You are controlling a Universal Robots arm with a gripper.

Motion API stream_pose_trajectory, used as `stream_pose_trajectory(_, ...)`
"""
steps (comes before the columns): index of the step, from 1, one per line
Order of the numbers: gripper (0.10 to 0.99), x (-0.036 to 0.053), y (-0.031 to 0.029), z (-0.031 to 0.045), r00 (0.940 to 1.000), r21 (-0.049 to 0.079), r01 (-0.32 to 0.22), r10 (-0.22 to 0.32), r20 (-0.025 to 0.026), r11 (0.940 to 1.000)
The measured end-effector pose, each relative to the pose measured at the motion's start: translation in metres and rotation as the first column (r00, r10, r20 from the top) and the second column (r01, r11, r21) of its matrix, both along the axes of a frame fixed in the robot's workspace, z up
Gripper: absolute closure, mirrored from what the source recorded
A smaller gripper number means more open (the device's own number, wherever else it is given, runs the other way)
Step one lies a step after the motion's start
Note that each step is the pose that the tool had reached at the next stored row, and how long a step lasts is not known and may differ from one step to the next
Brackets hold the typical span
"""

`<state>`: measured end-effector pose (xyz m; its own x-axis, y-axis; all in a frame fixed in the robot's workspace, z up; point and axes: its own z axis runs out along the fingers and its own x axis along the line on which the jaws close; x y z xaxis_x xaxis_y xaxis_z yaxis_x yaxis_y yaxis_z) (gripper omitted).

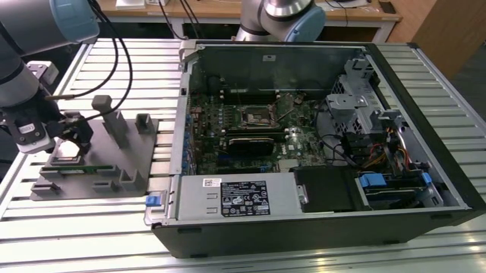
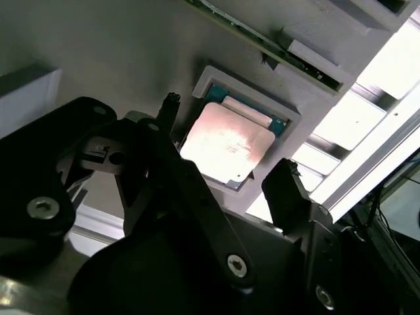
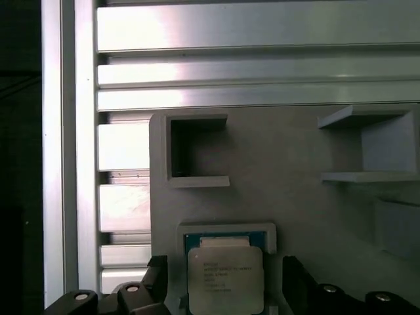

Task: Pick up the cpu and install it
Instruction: 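Pick up the cpu and move it towards the insertion slot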

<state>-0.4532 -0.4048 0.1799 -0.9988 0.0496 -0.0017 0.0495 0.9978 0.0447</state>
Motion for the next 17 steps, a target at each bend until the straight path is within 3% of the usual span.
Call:
stream_pose_trajectory(2, 0.306, -0.0001, 0.0000, -0.0005, 1.0000, 0.000, -0.001, 0.001, -0.0002, 1.0000)
stream_pose_trajectory(3, 0.373, -0.0001, 0.0000, -0.0005, 1.0000, 0.000, -0.002, 0.002, -0.0002, 1.0000)
stream_pose_trajectory(8, 0.388, -0.0001, 0.0000, -0.0005, 1.0000, 0.000, -0.007, 0.007, 0.0018, 1.0000)
stream_pose_trajectory(9, 0.455, -0.0001, 0.0000, -0.0005, 1.0000, 0.000, -0.008, 0.008, 0.0024, 1.0000)
stream_pose_trajectory(17, 0.455, -0.0001, 0.0000, 0.0022, 1.0000, 0.000, -0.008, 0.008, 0.0034, 1.0000)
